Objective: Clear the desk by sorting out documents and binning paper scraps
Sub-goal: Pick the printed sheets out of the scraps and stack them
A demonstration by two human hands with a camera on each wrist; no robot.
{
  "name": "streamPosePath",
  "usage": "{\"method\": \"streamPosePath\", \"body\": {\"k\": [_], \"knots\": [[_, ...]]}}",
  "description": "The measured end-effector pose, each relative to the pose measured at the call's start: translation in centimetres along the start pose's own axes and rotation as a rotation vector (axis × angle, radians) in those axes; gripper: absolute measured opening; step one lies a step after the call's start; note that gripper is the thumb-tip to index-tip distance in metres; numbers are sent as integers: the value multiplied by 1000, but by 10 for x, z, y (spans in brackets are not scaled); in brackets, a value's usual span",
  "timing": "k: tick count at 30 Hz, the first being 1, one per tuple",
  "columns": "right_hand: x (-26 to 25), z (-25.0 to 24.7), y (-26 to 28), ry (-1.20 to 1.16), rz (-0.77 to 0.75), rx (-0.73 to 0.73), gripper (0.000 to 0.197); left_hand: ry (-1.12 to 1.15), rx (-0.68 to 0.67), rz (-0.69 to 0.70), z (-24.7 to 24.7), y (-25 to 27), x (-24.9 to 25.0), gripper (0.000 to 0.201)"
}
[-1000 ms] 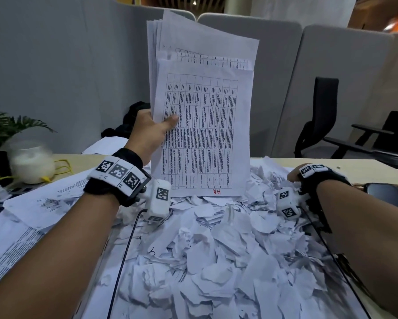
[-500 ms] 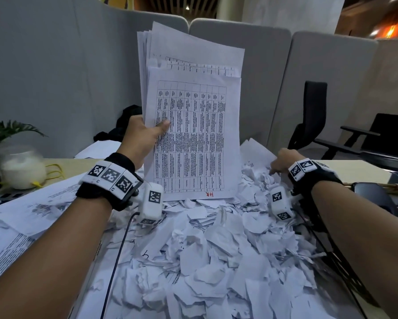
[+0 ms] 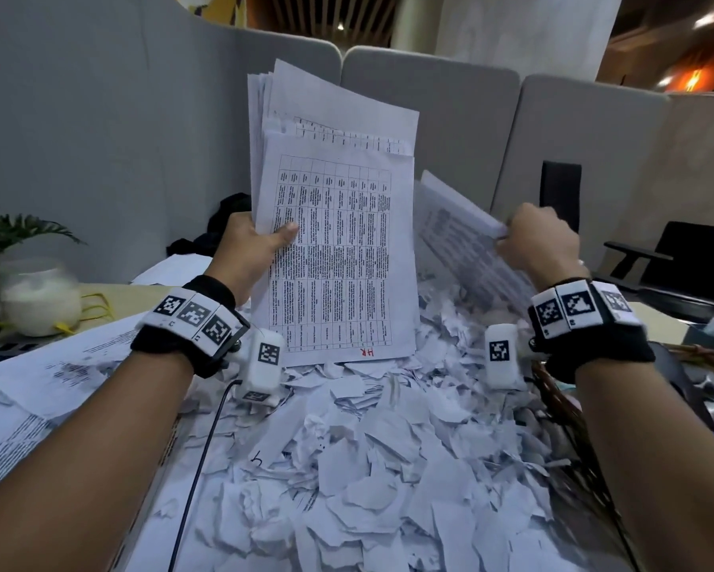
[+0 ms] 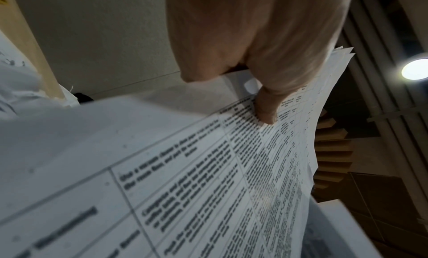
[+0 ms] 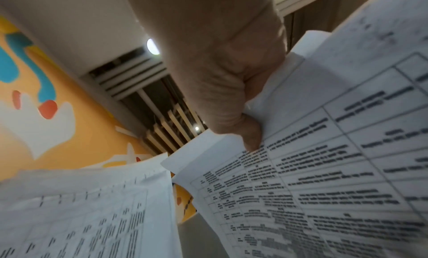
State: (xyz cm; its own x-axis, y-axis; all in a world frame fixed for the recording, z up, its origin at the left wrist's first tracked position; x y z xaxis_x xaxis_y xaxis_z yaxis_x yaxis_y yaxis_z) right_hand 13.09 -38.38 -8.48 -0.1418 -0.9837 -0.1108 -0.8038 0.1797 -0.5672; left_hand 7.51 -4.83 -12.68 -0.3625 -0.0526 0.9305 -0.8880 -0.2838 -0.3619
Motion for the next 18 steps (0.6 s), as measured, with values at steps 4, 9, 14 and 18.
{"method": "streamPosePath", "body": {"k": [4, 9, 14, 18], "knots": [[6, -37, 2, -63, 56, 181, 24, 17, 31, 16, -3, -1, 4, 22], [20, -59, 8, -285, 118, 301, 22, 61, 84, 37, -8, -7, -1, 23], [24, -53, 10, -640, 76, 381, 24, 145, 129, -43, -12, -18, -15, 38], [20, -41, 10, -849, 30, 315, 24, 179, 142, -33, -11, -21, -20, 27]]}}
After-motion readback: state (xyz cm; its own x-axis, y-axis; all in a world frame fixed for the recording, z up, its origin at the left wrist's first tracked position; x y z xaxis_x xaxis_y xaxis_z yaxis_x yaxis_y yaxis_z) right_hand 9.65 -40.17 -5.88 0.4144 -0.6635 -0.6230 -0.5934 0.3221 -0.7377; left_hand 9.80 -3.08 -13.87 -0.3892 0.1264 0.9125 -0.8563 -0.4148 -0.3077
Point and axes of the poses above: each hand's wrist, its own y-axis away from the middle knuckle, its own z-axis out of the palm, x = y × z, the point moved 3 cm from there along -y, towards the middle knuckle, and after that the axes turned 4 degrees about y, right-handed, at the moved point
